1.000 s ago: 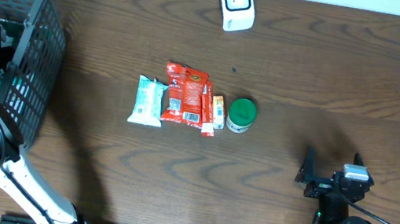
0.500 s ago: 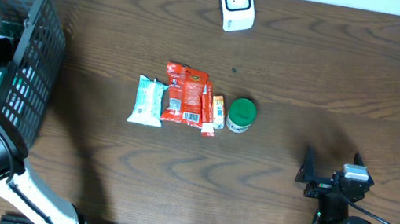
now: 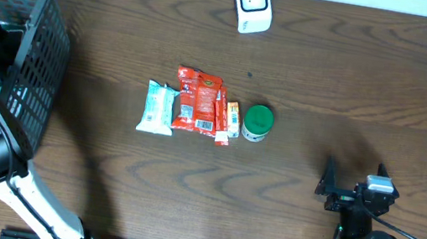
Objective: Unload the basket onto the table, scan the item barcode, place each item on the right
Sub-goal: 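Grasp the green-white 3M gloves pack in the basket with the left gripper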
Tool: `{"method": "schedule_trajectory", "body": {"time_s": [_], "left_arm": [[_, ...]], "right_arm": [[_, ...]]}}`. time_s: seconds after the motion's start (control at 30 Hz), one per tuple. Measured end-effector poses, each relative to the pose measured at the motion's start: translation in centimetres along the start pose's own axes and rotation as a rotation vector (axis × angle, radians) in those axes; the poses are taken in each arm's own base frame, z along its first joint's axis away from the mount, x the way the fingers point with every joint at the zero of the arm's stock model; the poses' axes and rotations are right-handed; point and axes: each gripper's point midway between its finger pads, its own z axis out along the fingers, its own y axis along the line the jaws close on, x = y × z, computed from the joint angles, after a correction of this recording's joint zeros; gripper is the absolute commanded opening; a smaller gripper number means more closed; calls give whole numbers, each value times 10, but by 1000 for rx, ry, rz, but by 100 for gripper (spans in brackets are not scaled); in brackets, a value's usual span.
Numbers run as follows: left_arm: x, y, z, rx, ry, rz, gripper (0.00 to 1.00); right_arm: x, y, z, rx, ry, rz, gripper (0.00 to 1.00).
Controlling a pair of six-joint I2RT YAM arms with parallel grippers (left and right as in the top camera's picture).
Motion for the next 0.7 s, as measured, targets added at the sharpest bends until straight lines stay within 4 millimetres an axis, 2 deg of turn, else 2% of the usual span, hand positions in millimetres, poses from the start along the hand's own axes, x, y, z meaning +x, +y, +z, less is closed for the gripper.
{"method": "schedule_trajectory", "body": {"time_s": [0.13, 0.2, 0.27, 0.3, 0.33, 0.37, 0.43, 0.47, 0.5, 0.53, 0.63, 0.7], "left_arm": [[-5, 5, 1, -18, -11, -33, 80], [-6, 7, 1, -25, -15, -41, 64], [-6, 10, 0, -36, -17, -52, 38], [-6, 11, 0, -43, -17, -50, 36], [-6, 13, 0, -49, -17, -55, 37], [-6, 14, 0, -53, -17, -57, 53], [-6, 15, 0, -52, -18, -60, 56], [-6, 14, 0, -49, -18, -63, 63], [-7, 13, 0, -48, -18, -58, 75], [-7, 12, 0, -47, -19, -60, 80], [-8, 11, 0, -41, -21, -65, 86], [-8, 10, 0, -39, -23, -66, 86]], "right_arm": [[0, 0, 0, 0, 0, 0, 99], [0, 0, 0, 0, 0, 0, 99], [0, 0, 0, 0, 0, 0, 99], [0, 0, 0, 0, 0, 0, 99], [0, 0, 0, 0, 0, 0, 99], [0, 0, 0, 0, 0, 0, 99], [0, 0, 0, 0, 0, 0, 99], [0, 0, 0, 0, 0, 0, 99], [0, 0, 0, 0, 0, 0, 99], [0, 0, 0, 0, 0, 0, 99], [0, 0, 0, 0, 0, 0, 99], [0, 0, 0, 0, 0, 0, 99]]}}
